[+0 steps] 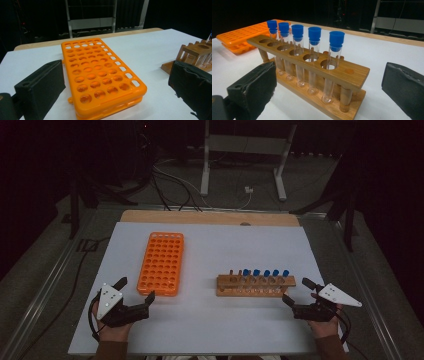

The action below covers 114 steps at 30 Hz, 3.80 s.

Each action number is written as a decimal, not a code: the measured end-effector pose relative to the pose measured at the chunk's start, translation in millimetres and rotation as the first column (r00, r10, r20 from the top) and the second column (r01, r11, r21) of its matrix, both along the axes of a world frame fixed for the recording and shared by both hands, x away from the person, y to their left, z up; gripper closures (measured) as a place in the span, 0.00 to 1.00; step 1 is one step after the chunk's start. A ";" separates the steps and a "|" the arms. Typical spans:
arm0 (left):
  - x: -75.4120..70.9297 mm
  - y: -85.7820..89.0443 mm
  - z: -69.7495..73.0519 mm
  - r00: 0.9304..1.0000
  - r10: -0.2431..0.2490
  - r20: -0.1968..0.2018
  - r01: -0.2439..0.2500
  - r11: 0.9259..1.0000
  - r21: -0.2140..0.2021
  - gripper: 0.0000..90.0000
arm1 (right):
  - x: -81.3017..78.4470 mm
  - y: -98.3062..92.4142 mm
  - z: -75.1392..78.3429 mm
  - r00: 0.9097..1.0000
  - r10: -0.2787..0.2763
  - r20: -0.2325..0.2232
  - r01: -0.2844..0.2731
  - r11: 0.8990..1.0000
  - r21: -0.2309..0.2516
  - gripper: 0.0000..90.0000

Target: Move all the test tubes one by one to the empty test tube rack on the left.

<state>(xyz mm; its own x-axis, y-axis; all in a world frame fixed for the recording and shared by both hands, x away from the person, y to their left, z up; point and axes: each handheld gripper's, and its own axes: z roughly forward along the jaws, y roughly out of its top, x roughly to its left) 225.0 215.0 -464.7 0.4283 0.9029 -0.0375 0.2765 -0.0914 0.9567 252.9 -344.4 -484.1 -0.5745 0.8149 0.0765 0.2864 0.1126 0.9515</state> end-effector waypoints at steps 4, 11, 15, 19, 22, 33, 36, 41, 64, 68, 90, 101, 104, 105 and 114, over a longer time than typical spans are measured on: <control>0.0 0.0 -0.3 1.000 0.003 -0.001 -0.003 1.000 -0.001 0.02 | -1.1 -0.1 1.0 1.000 -0.003 0.006 0.003 1.000 0.002 0.00; 1.9 -0.9 0.0 1.000 0.012 -0.002 -0.012 1.000 -0.011 0.02 | -0.1 -1.7 2.8 1.000 -0.013 0.005 0.013 1.000 0.007 0.00; 2.7 -1.9 -0.8 1.000 0.012 -0.005 -0.012 1.000 -0.006 0.02 | 1.2 -3.4 7.7 1.000 -0.020 0.003 0.020 1.000 0.016 0.01; 2.2 -2.4 -0.6 1.000 0.013 -0.005 -0.013 1.000 -0.006 0.02 | 3.9 -4.0 16.2 1.000 -0.002 -0.015 0.002 0.999 0.036 0.07; 1.9 -2.6 -0.7 1.000 0.012 -0.005 -0.012 1.000 -0.007 0.02 | 8.0 -2.5 20.1 1.000 0.010 -0.027 -0.009 1.000 0.020 0.16; 2.8 -5.2 -2.2 1.000 0.004 -0.016 -0.004 1.000 0.000 0.02 | 33.0 5.7 19.6 0.995 0.036 -0.094 -0.040 0.999 -0.036 0.57; 2.9 -5.9 -2.6 1.000 0.003 -0.018 -0.003 1.000 0.004 0.02 | 37.4 7.8 18.1 0.994 0.035 -0.105 -0.042 0.997 -0.063 0.66; 3.2 -6.9 -3.2 1.000 -0.001 -0.019 0.001 1.000 0.005 0.02 | 40.9 12.5 15.0 0.994 0.034 -0.106 -0.045 0.994 -0.099 0.78; 5.3 -14.5 -2.2 0.998 -0.043 -0.035 0.043 0.999 -0.003 0.02 | 37.7 20.4 25.5 0.997 0.051 -0.053 -0.057 0.992 -0.110 0.85; 6.2 -21.2 -1.2 0.998 -0.056 -0.040 0.056 0.998 0.008 0.02 | 36.4 21.8 37.9 0.998 0.058 -0.027 -0.061 0.992 -0.111 0.85; 11.4 -56.5 19.5 0.987 -0.162 -0.016 0.163 0.987 0.012 0.02 | 21.2 22.5 78.6 0.998 0.064 0.015 -0.062 0.993 -0.096 0.85; 17.9 -80.6 24.4 0.976 -0.219 -0.011 0.219 0.976 -0.004 0.02 | 17.3 36.8 80.9 0.993 0.120 0.002 -0.120 0.989 -0.085 0.85; 19.1 -87.1 24.5 0.973 -0.233 -0.010 0.233 0.973 -0.001 0.02 | 17.7 38.9 80.2 0.992 0.130 -0.002 -0.130 0.989 -0.075 0.85; 19.7 -90.0 24.5 0.971 -0.239 -0.009 0.239 0.971 0.002 0.02 | 17.9 42.5 79.1 0.990 0.144 -0.010 -0.144 0.987 -0.066 0.85; 25.3 -109.0 24.7 0.956 -0.292 -0.008 0.292 0.956 -0.005 0.02 | 20.2 55.7 74.9 0.978 0.208 -0.031 -0.208 0.978 -0.011 0.85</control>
<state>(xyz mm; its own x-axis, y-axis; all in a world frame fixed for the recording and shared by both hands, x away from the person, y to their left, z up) 250.4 106.1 -440.0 0.6728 0.7384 -0.0450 0.2464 -0.1663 0.9548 273.2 -288.6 -409.3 -0.7290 0.6792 0.0856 0.2835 0.1857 0.9408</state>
